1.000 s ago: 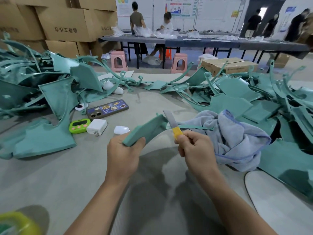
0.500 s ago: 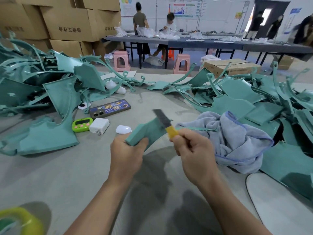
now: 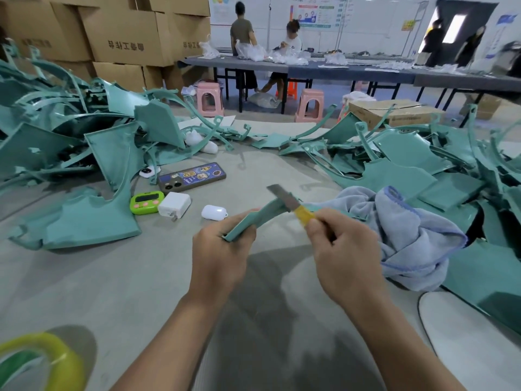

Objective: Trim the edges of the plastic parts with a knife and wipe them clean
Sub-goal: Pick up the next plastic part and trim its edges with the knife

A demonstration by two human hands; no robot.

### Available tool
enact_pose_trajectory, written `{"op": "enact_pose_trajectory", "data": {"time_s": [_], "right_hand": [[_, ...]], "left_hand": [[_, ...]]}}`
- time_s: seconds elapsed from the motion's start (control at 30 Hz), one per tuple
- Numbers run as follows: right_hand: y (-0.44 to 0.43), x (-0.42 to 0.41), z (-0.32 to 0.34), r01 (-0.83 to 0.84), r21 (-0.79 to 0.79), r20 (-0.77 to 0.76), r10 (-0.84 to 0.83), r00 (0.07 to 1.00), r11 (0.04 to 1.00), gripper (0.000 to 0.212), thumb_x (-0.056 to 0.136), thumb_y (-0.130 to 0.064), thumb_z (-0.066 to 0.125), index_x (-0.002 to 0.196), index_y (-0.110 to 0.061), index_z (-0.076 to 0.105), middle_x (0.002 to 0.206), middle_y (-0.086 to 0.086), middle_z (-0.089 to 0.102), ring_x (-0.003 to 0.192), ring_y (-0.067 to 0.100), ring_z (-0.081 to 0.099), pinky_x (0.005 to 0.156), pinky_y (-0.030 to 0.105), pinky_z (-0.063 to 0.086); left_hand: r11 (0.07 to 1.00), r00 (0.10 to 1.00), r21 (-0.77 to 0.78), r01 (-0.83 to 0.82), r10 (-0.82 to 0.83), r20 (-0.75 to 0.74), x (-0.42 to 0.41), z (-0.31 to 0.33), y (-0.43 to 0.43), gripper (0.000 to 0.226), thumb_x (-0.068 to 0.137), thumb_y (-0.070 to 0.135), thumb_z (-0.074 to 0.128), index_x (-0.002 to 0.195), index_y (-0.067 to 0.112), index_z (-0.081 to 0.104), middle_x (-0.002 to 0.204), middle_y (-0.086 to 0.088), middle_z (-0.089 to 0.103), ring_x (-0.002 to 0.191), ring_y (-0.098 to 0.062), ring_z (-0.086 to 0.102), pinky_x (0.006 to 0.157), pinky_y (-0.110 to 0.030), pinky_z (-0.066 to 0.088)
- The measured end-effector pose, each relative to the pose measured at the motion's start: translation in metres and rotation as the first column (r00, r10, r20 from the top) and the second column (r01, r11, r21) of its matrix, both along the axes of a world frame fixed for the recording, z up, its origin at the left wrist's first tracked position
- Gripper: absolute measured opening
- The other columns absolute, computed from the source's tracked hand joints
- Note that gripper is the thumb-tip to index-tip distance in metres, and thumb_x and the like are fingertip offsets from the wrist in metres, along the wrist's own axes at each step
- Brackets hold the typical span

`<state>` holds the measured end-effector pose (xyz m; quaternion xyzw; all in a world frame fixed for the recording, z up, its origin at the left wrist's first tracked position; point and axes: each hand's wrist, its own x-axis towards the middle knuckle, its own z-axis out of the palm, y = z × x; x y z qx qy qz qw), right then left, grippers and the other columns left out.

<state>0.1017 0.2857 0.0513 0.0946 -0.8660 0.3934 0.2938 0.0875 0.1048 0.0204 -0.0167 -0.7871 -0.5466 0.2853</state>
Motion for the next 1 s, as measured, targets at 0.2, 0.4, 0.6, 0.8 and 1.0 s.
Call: {"op": "enact_pose_trajectory", "data": {"time_s": [0.2, 0.4, 0.6, 0.8, 1.0], "right_hand": [[-0.008, 0.014, 0.000, -0.192, 0.040, -0.027, 0.193, 0.981, 0.981, 0.014, 0.094, -0.030, 0.055, 0.081, -0.035, 0.054, 0.066, -0.011, 0.050, 0.058, 0.010, 0.044, 0.054, 0.016, 0.032], [0.008, -0.003, -0.002, 0.043, -0.090, -0.023, -0.045, 0.999, 0.995, 0.017, 0.097, -0.020, 0.062, 0.080, -0.019, 0.068, 0.059, 0.001, 0.054, 0.065, 0.018, 0.047, 0.056, 0.023, 0.032], [-0.007, 0.001, -0.009, -0.081, 0.012, 0.026, 0.081, 0.996, 0.997, 0.018, 0.097, -0.031, 0.055, 0.079, -0.029, 0.057, 0.062, -0.005, 0.051, 0.061, 0.013, 0.046, 0.055, 0.022, 0.033], [0.019, -0.017, -0.013, 0.081, -0.249, 0.042, -0.073, 0.996, 0.965, 0.026, 0.093, -0.028, 0.057, 0.068, -0.027, 0.062, 0.057, -0.010, 0.055, 0.052, 0.008, 0.043, 0.050, 0.019, 0.031], [0.021, -0.027, -0.024, 0.059, -0.397, 0.103, -0.019, 0.995, 0.916, 0.026, 0.090, -0.029, 0.053, 0.069, -0.024, 0.067, 0.060, 0.005, 0.062, 0.045, 0.006, 0.037, 0.045, 0.020, 0.028]], "left_hand": [[1.000, 0.999, -0.010, 0.020, -0.021, -0.035, 0.002, 0.002, 0.001, 0.045, 0.085, 0.009, 0.069, 0.073, 0.052, 0.069, 0.052, 0.017, 0.049, 0.050, -0.001, 0.041, 0.047, -0.007, 0.029], [1.000, 1.000, 0.002, 0.019, -0.019, 0.001, 0.002, 0.001, 0.001, 0.037, 0.086, 0.012, 0.068, 0.067, 0.044, 0.066, 0.052, 0.013, 0.034, 0.050, -0.004, 0.029, 0.043, -0.015, 0.024], [1.000, 1.000, 0.000, 0.004, -0.004, 0.028, 0.002, 0.001, 0.000, 0.035, 0.085, 0.013, 0.068, 0.067, 0.044, 0.067, 0.052, 0.013, 0.035, 0.050, -0.006, 0.030, 0.043, -0.015, 0.025], [0.997, 1.000, 0.069, -0.030, 0.029, 0.009, 0.005, 0.005, 0.001, 0.029, 0.080, 0.014, 0.067, 0.060, 0.033, 0.060, 0.054, 0.013, 0.037, 0.052, -0.004, 0.030, 0.046, -0.019, 0.029], [0.815, 0.979, 0.555, -0.164, 0.202, -0.009, -0.006, 0.016, -0.015, 0.045, 0.076, 0.004, 0.079, 0.085, 0.048, 0.076, 0.088, 0.025, 0.075, 0.081, 0.004, 0.072, 0.065, -0.012, 0.053]]}}
